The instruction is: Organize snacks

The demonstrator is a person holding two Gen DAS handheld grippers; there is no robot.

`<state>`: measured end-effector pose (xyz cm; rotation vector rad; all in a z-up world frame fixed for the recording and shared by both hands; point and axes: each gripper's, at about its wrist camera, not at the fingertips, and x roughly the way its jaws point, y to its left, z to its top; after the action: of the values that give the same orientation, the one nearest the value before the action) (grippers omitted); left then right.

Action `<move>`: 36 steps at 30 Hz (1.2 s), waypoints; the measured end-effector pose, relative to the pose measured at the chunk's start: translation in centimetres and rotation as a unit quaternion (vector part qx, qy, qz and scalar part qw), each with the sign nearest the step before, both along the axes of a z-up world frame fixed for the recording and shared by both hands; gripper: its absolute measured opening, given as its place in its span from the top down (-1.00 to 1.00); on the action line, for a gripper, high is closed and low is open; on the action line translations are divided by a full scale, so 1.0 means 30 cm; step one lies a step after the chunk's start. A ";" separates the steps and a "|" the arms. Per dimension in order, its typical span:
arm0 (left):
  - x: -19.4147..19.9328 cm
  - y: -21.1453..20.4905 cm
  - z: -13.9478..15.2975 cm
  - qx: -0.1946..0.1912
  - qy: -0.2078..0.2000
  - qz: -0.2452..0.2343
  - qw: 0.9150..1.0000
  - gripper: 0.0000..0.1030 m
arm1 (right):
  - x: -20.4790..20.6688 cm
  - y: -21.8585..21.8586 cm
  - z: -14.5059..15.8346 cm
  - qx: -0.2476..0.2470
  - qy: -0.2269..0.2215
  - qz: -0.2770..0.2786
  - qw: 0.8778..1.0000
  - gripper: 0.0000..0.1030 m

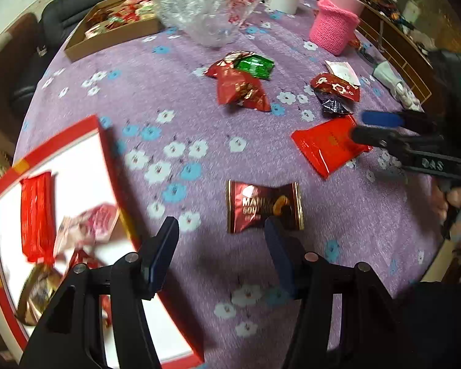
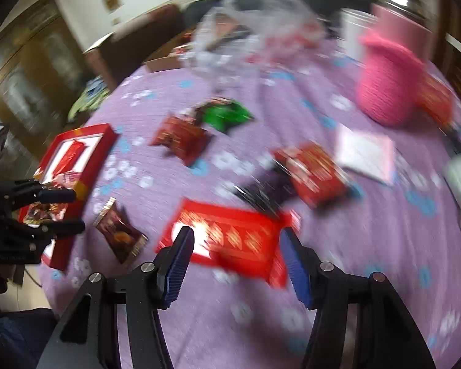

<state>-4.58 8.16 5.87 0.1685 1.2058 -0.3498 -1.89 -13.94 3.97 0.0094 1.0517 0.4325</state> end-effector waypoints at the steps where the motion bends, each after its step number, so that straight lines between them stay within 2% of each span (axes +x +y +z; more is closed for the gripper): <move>1: -0.009 0.008 0.001 -0.005 0.002 0.005 1.000 -0.11 | 0.017 0.018 -0.004 0.004 0.008 0.015 1.000 -0.17; 3: -0.029 0.017 0.002 -0.015 0.009 0.015 1.000 -0.11 | 0.063 0.064 -0.036 0.007 0.035 0.049 0.998 -0.18; 6: -0.061 0.019 -0.001 -0.027 0.022 0.022 0.999 -0.11 | 0.088 0.116 -0.046 0.007 0.029 0.084 0.996 -0.26; 9: -0.087 0.014 -0.005 -0.040 0.036 0.028 0.998 -0.11 | 0.107 0.148 -0.078 -0.016 0.041 0.114 0.993 -0.52; 13: -0.118 -0.001 -0.011 -0.060 0.058 0.030 0.996 -0.11 | 0.102 0.128 -0.098 -0.018 0.069 0.137 0.988 -0.65; 16: -0.124 -0.016 -0.018 -0.075 0.076 0.036 0.994 -0.11 | 0.059 0.095 -0.105 -0.027 0.085 0.149 0.985 -0.66; 18: -0.109 -0.027 -0.029 -0.078 0.091 0.052 0.991 -0.11 | 0.015 0.087 -0.112 -0.050 0.071 0.146 0.986 -0.59; 20: -0.085 -0.033 -0.041 -0.081 0.106 0.077 0.988 -0.11 | -0.024 0.096 -0.112 -0.080 0.044 0.132 0.987 -0.15; 22: -0.055 -0.030 -0.058 -0.088 0.128 0.114 0.981 -0.11 | -0.055 0.094 -0.111 -0.092 0.027 0.108 0.990 -0.09; 23: -0.035 -0.028 -0.068 -0.088 0.141 0.141 0.976 -0.11 | -0.077 0.088 -0.112 -0.087 0.023 0.089 0.992 -0.07; 25: -0.012 -0.031 -0.078 -0.089 0.147 0.165 0.971 -0.11 | -0.114 0.086 -0.113 -0.082 0.015 0.071 0.994 -0.07; 27: 0.014 -0.043 -0.086 -0.066 0.147 0.201 0.966 -0.11 | -0.170 0.102 -0.119 -0.091 0.000 0.059 0.994 -0.07; 28: 0.026 -0.047 -0.091 -0.063 0.147 0.210 0.964 -0.11 | -0.187 0.110 -0.116 -0.099 -0.007 0.058 0.993 -0.07; 31: 0.059 -0.081 -0.122 -0.022 0.155 0.243 0.957 -0.13 | -0.225 0.127 -0.115 -0.109 -0.015 0.062 0.992 -0.06; 33: 0.064 -0.092 -0.146 -0.030 0.172 0.270 0.947 -0.13 | -0.226 0.115 -0.110 -0.105 -0.012 0.065 0.992 -0.07; 35: 0.071 -0.101 -0.162 -0.020 0.171 0.282 0.944 -0.15 | -0.238 0.105 -0.109 -0.101 -0.011 0.071 0.992 -0.12; 36: 0.075 -0.104 -0.166 -0.018 0.165 0.282 0.945 -0.25 | -0.245 0.102 -0.109 -0.098 -0.011 0.072 0.993 -0.12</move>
<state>-2.34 5.05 0.90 -0.2793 1.5163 0.1111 -9.24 -10.90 0.69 -0.2468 1.0736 0.4582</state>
